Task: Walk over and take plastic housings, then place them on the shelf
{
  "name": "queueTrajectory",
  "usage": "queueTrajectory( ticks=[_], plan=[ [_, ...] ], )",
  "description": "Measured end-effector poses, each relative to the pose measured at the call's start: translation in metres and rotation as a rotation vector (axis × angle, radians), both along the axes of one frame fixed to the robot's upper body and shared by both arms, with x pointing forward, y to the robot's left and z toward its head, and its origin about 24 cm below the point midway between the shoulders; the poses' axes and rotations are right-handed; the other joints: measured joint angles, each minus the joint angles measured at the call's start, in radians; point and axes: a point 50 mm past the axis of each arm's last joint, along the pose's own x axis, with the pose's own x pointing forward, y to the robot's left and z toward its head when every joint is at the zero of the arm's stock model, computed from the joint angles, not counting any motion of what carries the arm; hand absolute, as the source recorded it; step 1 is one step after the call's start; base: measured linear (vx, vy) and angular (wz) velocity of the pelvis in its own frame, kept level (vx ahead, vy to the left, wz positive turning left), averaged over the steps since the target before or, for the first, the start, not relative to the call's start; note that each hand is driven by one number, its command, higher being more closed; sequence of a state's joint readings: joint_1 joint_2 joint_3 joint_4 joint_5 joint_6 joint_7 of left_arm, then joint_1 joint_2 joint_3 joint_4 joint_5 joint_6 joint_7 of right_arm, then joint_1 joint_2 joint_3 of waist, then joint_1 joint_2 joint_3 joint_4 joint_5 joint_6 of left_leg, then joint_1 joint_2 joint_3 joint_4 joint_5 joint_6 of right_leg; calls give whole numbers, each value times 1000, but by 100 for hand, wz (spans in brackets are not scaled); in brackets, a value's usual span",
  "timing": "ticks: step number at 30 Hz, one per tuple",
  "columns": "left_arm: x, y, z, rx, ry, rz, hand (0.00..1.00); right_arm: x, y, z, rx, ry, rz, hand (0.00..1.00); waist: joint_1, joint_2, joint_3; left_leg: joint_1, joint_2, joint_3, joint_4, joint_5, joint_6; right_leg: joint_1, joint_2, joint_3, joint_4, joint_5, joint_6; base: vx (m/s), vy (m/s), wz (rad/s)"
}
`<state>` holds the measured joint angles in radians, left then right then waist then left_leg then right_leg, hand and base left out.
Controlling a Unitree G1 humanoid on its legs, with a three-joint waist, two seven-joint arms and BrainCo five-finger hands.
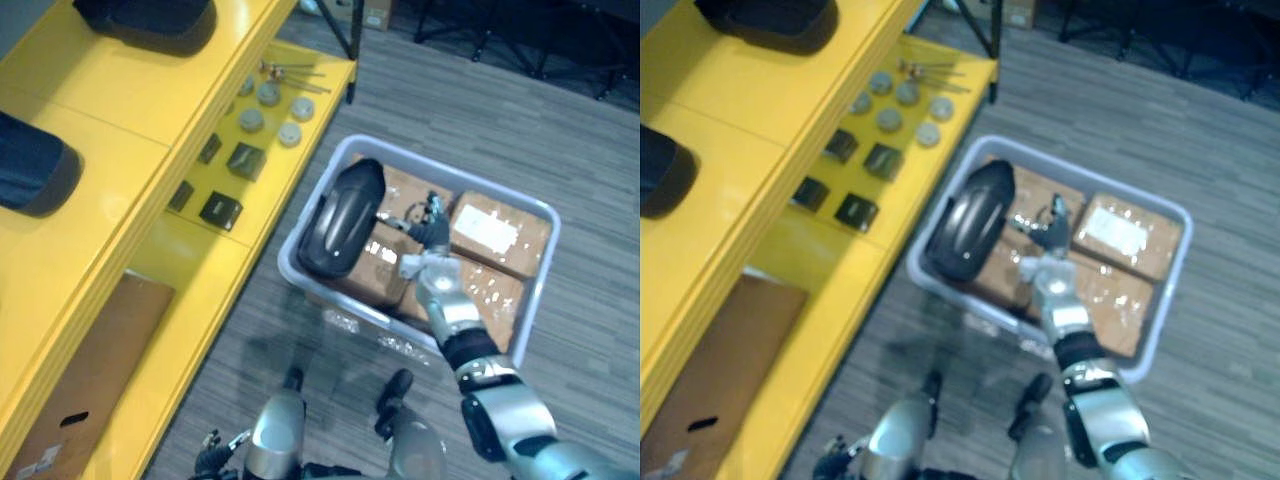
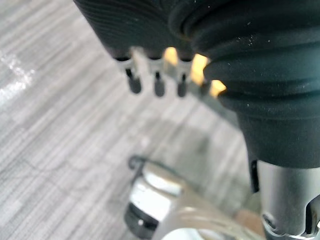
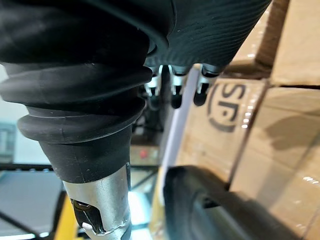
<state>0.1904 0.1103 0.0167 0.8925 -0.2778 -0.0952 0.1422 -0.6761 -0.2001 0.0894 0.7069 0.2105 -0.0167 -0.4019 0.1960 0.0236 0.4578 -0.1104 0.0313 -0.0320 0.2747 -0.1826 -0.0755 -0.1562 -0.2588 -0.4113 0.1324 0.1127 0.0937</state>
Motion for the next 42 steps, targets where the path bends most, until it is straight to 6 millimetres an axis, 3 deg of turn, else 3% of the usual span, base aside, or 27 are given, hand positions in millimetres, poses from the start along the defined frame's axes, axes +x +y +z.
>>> queueTrajectory(
  ticks=[13, 21, 35, 42],
  plan=[
    [10, -15, -1, -70, -39, -41, 0, 21, -42, 25, -151, 94, -181, 0, 15, 69, 36, -71, -13, -38, 55, 0, 1, -41, -21, -29, 43, -6, -4, -11, 11, 8],
    [18, -22, 0, -79, -50, -94, 0, 26, -65, 56, -200, -11, -236, 0, 44, 95, 47, -140, -22, -71, 112, -2, 2, -85, -42, -56, 104, -31, -12, -72, 12, 13],
    [20, -25, 0, -77, -44, -119, 0, 27, -57, 71, -213, -127, -232, 0, 54, 98, 46, -164, -16, -66, 119, -1, 1, -106, -38, -56, 103, -27, -13, -6, 12, 0],
    [19, -27, -1, -94, -39, -108, 0, 30, -48, 62, -223, -63, -151, 0, 55, 111, 44, -161, -12, -64, 116, -1, 1, -108, -39, -52, 103, -27, -14, 14, 26, -2]
  ],
)
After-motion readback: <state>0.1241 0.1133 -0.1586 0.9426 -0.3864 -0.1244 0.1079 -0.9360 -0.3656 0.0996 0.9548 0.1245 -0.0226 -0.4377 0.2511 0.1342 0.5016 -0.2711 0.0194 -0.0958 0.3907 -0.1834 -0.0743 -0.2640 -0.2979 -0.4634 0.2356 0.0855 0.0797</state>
